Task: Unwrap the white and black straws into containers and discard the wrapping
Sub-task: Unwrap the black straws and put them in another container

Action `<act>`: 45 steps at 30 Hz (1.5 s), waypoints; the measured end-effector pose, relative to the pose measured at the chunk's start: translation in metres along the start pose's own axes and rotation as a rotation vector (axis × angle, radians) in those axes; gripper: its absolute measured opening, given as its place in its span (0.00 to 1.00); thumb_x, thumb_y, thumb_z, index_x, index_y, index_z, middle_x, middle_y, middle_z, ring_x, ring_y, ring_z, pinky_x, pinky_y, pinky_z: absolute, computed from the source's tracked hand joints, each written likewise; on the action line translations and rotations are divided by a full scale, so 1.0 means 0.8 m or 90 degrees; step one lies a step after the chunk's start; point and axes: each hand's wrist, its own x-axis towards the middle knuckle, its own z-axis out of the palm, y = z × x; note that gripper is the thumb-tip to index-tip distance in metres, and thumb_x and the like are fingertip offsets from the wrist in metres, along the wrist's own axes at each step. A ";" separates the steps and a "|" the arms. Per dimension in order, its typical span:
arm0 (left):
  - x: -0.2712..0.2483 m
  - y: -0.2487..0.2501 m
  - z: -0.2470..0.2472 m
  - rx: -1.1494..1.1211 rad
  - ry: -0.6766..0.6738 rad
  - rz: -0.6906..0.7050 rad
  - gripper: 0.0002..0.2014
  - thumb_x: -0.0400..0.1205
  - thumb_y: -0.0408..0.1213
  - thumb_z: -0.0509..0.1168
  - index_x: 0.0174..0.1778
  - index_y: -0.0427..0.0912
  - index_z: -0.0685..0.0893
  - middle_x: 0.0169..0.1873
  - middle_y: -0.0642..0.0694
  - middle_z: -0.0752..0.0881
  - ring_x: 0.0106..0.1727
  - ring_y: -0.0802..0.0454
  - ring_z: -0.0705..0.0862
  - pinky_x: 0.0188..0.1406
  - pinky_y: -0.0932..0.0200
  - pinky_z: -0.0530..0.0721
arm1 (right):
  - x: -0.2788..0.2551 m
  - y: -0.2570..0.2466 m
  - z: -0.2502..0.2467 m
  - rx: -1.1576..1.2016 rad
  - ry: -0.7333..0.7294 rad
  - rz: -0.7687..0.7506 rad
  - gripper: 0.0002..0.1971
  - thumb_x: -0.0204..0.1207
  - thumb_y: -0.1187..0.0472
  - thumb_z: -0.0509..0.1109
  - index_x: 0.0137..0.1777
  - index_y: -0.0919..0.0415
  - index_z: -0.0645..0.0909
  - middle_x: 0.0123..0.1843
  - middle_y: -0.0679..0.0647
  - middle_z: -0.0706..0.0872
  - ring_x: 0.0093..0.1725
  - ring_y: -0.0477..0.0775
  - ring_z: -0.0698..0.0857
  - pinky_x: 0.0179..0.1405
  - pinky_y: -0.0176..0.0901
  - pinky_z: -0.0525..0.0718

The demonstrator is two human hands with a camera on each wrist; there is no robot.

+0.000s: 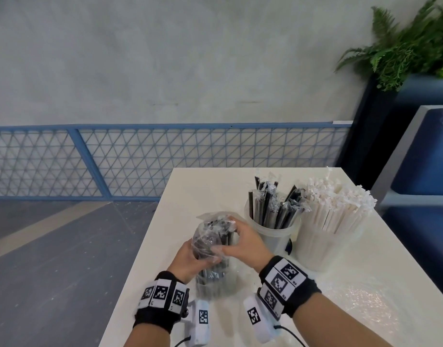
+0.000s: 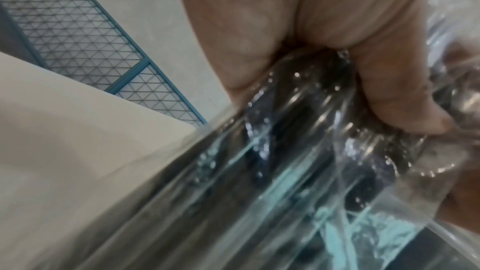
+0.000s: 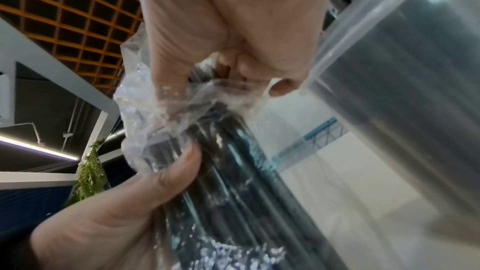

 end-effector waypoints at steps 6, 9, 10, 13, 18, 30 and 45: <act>0.002 0.001 0.001 0.016 0.005 0.001 0.15 0.68 0.22 0.75 0.44 0.44 0.85 0.32 0.57 0.91 0.39 0.64 0.89 0.39 0.71 0.83 | -0.001 0.013 0.017 0.079 0.087 0.016 0.31 0.55 0.43 0.81 0.58 0.53 0.82 0.54 0.49 0.90 0.55 0.46 0.88 0.60 0.53 0.85; 0.003 0.000 0.002 0.000 0.024 0.008 0.15 0.68 0.21 0.74 0.44 0.44 0.84 0.31 0.57 0.91 0.37 0.66 0.88 0.38 0.72 0.83 | -0.006 0.012 0.020 0.122 0.149 0.016 0.26 0.59 0.48 0.80 0.57 0.57 0.82 0.51 0.50 0.90 0.53 0.46 0.88 0.58 0.52 0.86; 0.003 0.001 0.003 -0.007 0.025 0.006 0.15 0.68 0.22 0.75 0.45 0.44 0.84 0.32 0.56 0.91 0.38 0.65 0.88 0.39 0.72 0.83 | -0.006 0.010 0.020 0.135 0.169 0.020 0.23 0.60 0.52 0.80 0.55 0.57 0.83 0.51 0.51 0.91 0.52 0.47 0.89 0.57 0.53 0.87; 0.006 0.000 0.005 -0.026 0.014 0.007 0.18 0.65 0.28 0.79 0.49 0.43 0.85 0.38 0.53 0.92 0.44 0.59 0.90 0.43 0.67 0.85 | -0.003 -0.002 0.014 0.172 0.214 0.026 0.14 0.63 0.61 0.80 0.49 0.56 0.84 0.47 0.55 0.91 0.49 0.52 0.90 0.53 0.53 0.88; 0.007 0.002 0.007 -0.022 0.018 -0.005 0.16 0.68 0.26 0.76 0.45 0.49 0.85 0.37 0.57 0.92 0.44 0.59 0.89 0.45 0.65 0.85 | -0.001 -0.033 -0.007 0.258 0.258 -0.014 0.08 0.66 0.70 0.78 0.41 0.59 0.84 0.40 0.56 0.90 0.42 0.52 0.90 0.45 0.46 0.89; 0.008 0.002 0.010 -0.051 0.071 0.000 0.17 0.65 0.31 0.80 0.48 0.38 0.87 0.44 0.41 0.92 0.50 0.45 0.89 0.49 0.55 0.86 | -0.001 -0.056 -0.033 0.270 0.290 -0.070 0.13 0.63 0.60 0.81 0.48 0.58 0.86 0.47 0.57 0.91 0.50 0.55 0.89 0.57 0.60 0.86; 0.003 0.017 0.023 -0.030 0.091 0.043 0.24 0.57 0.46 0.81 0.48 0.44 0.86 0.42 0.48 0.92 0.46 0.53 0.90 0.46 0.60 0.87 | 0.002 -0.027 -0.034 0.164 0.300 0.003 0.12 0.66 0.62 0.79 0.48 0.63 0.85 0.42 0.54 0.90 0.44 0.48 0.88 0.44 0.35 0.86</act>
